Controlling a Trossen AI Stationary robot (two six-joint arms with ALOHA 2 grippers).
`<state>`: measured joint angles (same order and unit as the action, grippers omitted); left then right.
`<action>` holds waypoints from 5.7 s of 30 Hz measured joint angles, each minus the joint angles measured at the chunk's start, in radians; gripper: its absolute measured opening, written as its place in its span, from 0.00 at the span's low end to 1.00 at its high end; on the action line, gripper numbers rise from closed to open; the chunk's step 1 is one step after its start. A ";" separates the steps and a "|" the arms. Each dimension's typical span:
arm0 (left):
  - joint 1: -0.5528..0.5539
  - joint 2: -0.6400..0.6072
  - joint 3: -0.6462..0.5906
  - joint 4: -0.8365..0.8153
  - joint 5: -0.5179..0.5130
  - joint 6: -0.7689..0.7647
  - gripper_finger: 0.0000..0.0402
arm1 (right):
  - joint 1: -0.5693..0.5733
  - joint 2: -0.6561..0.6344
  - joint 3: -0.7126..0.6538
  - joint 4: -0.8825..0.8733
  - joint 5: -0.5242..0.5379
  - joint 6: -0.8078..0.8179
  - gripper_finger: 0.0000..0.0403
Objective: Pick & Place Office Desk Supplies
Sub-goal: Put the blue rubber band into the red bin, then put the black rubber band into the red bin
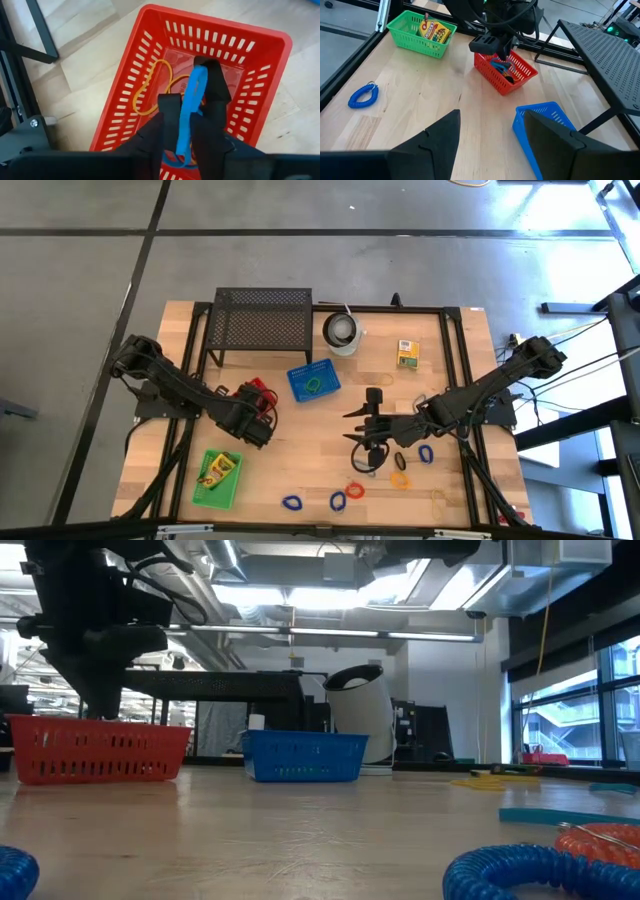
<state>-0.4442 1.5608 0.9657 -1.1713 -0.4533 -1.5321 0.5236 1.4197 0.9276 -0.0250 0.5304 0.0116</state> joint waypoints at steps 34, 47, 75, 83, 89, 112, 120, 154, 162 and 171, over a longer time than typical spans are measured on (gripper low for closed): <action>-0.190 0.001 0.200 0.302 -0.345 0.216 0.31 | 0.114 0.124 -0.002 -0.676 -0.393 1.132 0.55; -0.223 0.001 0.200 0.398 -0.363 0.302 0.31 | 0.128 0.337 0.008 -0.728 -0.549 1.288 0.53; -0.219 0.001 0.200 0.456 -0.518 0.440 0.31 | 0.101 0.144 -0.005 -0.633 -0.291 0.940 0.02; -0.191 0.011 0.200 0.639 -0.519 0.677 0.31 | 0.039 0.049 -0.002 -0.116 -0.097 0.474 0.06; -0.170 0.079 0.200 0.835 -0.384 0.898 0.31 | 0.012 0.050 -0.002 0.203 -0.161 0.108 0.04; -0.108 0.177 0.201 1.336 -0.250 1.285 0.56 | -0.001 0.050 -0.001 0.302 -0.307 -0.076 0.06; -0.088 0.177 0.201 1.432 -0.200 1.284 0.61 | -0.001 0.095 0.000 0.343 -0.307 -0.160 0.04; -0.073 0.234 0.200 1.440 -0.209 1.231 0.01 | -0.024 0.117 0.000 0.356 -0.279 -0.042 0.09; -0.062 0.227 0.200 1.423 -0.168 1.220 0.01 | -0.052 0.061 0.000 0.231 -0.289 0.031 0.33; -0.002 0.117 0.200 1.012 -0.162 1.020 0.01 | -0.041 -0.113 0.000 -0.066 -0.284 0.148 0.57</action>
<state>-0.4461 1.6777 1.1656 -0.1594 -0.6157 -0.5124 0.4826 1.3068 0.9276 -0.0912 0.2462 0.1600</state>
